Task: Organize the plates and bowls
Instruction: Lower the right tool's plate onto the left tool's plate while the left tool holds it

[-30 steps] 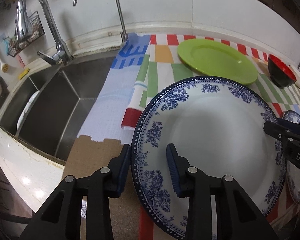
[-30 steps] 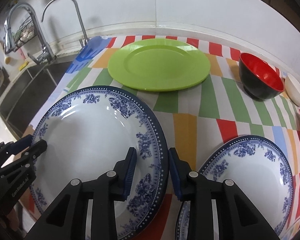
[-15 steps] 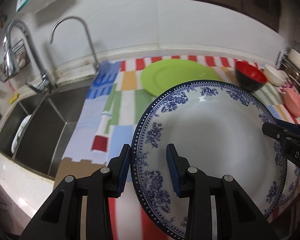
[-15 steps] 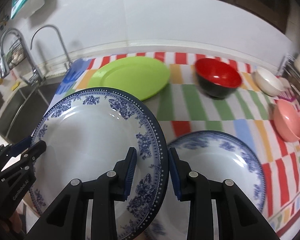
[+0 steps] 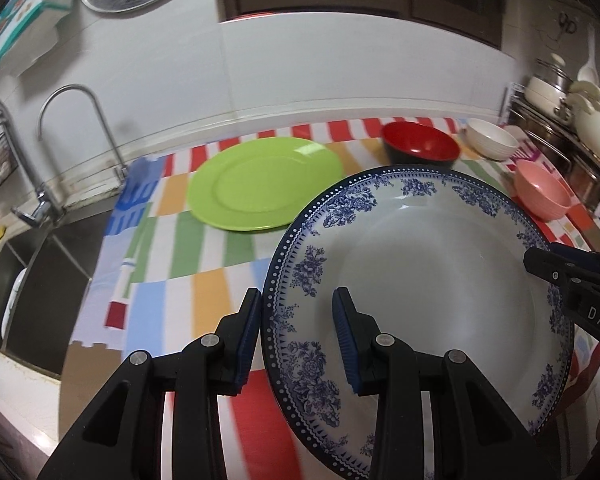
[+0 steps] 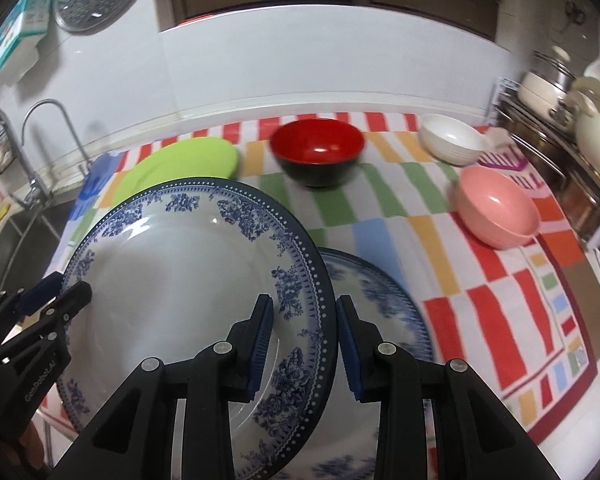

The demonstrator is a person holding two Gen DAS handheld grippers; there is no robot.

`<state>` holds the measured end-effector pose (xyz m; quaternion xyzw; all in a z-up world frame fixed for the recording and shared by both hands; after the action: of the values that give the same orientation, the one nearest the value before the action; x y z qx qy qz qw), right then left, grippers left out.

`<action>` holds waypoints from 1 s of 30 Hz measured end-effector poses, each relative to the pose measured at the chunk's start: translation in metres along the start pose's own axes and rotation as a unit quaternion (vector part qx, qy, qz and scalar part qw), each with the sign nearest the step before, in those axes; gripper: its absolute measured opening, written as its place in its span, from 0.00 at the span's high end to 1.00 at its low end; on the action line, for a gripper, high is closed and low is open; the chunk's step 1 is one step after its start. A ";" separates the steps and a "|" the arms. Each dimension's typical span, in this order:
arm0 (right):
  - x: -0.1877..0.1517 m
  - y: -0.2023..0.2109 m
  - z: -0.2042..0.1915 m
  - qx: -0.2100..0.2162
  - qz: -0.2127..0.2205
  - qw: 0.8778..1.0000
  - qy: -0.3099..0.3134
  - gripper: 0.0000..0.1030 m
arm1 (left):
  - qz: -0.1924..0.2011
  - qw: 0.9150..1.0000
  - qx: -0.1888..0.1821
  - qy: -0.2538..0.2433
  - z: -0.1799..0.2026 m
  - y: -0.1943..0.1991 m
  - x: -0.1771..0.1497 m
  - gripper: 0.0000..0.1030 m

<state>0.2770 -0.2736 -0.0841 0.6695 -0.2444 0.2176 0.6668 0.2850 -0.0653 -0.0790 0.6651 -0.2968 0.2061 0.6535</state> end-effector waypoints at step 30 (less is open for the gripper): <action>-0.021 -0.048 0.070 -0.013 -0.057 0.998 -0.014 0.67 | -0.069 0.997 -0.009 -0.015 0.070 -0.055 -0.010 0.65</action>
<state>0.2877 -0.3434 -0.1363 0.6763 -0.2179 0.1665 0.6836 0.3064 -0.1347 -0.1315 0.6813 -0.2618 0.1478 0.6674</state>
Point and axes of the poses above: each gripper's, at about its wrist camera, not at the fingertips, and y roughly against the way its jaws point, z to its right, x to its top, the point moved 2 cm from there along -y, roughly the way its jaws point, and after that the axes turned 2 degrees about -z, right-handed, at the moved point
